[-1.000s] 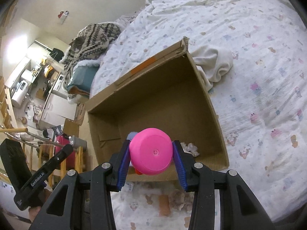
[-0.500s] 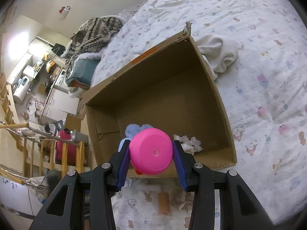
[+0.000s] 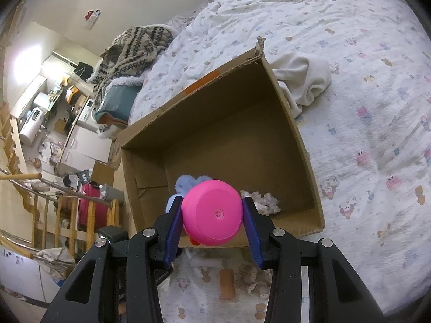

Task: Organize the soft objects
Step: 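Grasp the clear plastic bag with the left tool while the right tool carries the pink cup, then lower the plastic bag and pink cup into the box and open both tools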

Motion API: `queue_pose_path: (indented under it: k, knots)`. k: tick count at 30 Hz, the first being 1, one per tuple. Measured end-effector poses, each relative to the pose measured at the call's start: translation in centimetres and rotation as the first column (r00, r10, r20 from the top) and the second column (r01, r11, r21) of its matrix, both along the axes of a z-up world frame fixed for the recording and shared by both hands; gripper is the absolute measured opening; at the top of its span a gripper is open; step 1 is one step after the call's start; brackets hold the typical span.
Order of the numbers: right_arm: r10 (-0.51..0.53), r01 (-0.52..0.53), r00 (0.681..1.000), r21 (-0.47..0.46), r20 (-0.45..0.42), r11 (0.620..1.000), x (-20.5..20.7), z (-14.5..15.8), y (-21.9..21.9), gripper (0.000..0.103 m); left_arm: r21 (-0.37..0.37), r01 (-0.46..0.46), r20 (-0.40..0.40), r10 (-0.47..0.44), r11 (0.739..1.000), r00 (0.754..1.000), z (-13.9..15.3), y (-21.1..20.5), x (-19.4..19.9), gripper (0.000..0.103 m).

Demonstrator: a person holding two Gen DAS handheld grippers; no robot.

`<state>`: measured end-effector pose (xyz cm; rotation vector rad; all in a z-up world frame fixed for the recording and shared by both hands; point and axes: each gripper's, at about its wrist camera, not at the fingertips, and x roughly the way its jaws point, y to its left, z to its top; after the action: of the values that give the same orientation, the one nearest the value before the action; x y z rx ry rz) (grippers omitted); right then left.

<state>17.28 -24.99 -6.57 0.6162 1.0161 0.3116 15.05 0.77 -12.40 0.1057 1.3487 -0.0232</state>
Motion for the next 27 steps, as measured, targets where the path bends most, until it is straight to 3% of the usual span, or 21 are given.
queue_pose_path:
  k: [4,11,14,20,27]
  knots:
    - [-0.001,0.001,1.000,-0.001,-0.001,1.000,0.0,-0.1,-0.1,0.045,0.018,-0.082,0.022,0.081,0.996,0.996,0.9,2.3,-0.3,0.014]
    - [-0.006,0.006,1.000,0.003,0.002,1.000,-0.1,0.0,-0.1,0.045,-0.086,-0.139,0.178,0.152,0.987,0.972,7.5,4.7,-2.2,0.011]
    - [-0.004,0.004,1.000,-0.006,0.007,1.000,-0.1,0.1,0.0,0.045,-0.081,-0.138,0.252,0.155,0.987,0.955,10.7,4.2,-2.4,0.011]
    - [-0.013,0.013,1.000,-0.033,0.009,0.999,-0.2,0.0,0.1,0.045,-0.152,-0.095,0.322,0.140,0.984,0.936,15.2,1.4,-1.0,0.011]
    - [-0.020,0.020,1.000,-0.067,-0.008,0.998,0.2,-0.6,0.3,0.045,-0.147,-0.014,0.355,0.066,0.989,0.933,16.0,-1.7,2.2,0.011]
